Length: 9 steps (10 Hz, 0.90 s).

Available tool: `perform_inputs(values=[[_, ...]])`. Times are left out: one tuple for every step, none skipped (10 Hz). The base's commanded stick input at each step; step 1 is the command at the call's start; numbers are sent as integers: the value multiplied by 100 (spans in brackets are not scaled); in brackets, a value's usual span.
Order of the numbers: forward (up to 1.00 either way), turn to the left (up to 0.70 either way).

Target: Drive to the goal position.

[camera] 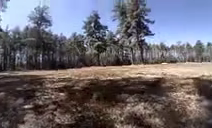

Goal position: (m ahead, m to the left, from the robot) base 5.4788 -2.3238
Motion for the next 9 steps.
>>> perform_inputs(values=[[70,-35],[70,-35],[70,-35],[70,-35],[70,-35],[70,-35],[70,-35],[70,-33],[70,-19]])
